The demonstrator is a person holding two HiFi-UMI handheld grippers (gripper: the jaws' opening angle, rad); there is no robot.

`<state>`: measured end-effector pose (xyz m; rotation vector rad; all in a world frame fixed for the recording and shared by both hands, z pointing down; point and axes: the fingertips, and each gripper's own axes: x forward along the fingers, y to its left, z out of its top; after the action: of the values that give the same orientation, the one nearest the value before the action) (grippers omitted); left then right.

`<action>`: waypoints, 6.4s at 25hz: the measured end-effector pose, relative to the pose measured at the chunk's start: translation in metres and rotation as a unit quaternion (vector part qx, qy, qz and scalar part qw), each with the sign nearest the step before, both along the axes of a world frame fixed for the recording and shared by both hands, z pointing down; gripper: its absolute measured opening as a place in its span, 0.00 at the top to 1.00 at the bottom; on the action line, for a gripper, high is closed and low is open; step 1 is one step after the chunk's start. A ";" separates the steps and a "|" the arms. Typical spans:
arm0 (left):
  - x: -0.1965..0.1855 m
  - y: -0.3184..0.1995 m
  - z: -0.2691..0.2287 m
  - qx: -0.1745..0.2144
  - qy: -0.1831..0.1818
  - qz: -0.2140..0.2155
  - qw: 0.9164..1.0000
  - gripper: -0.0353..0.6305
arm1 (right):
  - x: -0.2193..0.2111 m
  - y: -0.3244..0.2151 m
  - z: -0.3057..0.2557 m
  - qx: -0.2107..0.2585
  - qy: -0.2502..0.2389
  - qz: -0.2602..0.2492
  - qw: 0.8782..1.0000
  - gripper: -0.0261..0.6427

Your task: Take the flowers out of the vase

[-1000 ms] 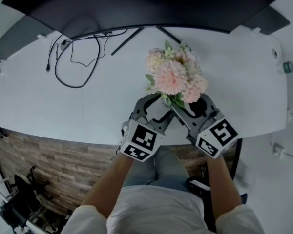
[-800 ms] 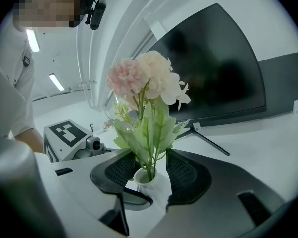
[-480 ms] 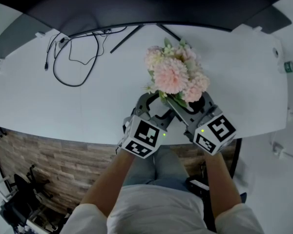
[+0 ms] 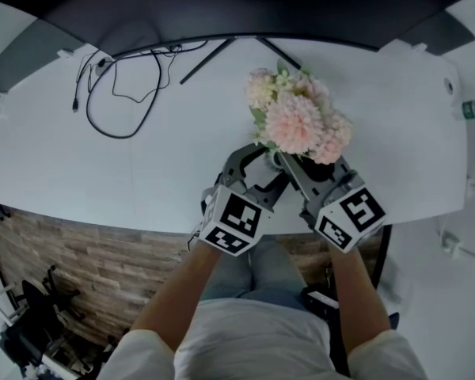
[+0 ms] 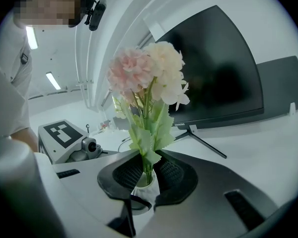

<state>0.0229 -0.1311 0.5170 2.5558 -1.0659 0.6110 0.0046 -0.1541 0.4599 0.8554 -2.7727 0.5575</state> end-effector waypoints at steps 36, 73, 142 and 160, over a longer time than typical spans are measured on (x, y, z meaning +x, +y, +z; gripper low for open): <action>0.001 0.000 0.003 0.007 0.005 -0.007 1.000 0.58 | 0.022 -0.007 -0.049 0.015 -0.032 0.037 0.999 0.86; -0.001 -0.001 0.003 0.007 0.010 -0.020 1.000 0.58 | 0.057 -0.005 -0.113 0.046 -0.065 0.082 0.993 0.86; -0.059 0.054 -0.134 0.049 0.025 -0.088 0.995 0.94 | 0.080 0.060 -0.121 0.051 -0.028 0.070 0.996 0.86; -0.067 0.062 -0.140 0.057 0.015 -0.094 0.994 0.94 | 0.078 0.061 -0.125 0.056 -0.028 0.055 0.997 0.86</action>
<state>-0.0440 -0.0694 0.3767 2.5104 -1.3462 0.4744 0.0823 -0.0931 0.3344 1.0385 -2.8429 0.4549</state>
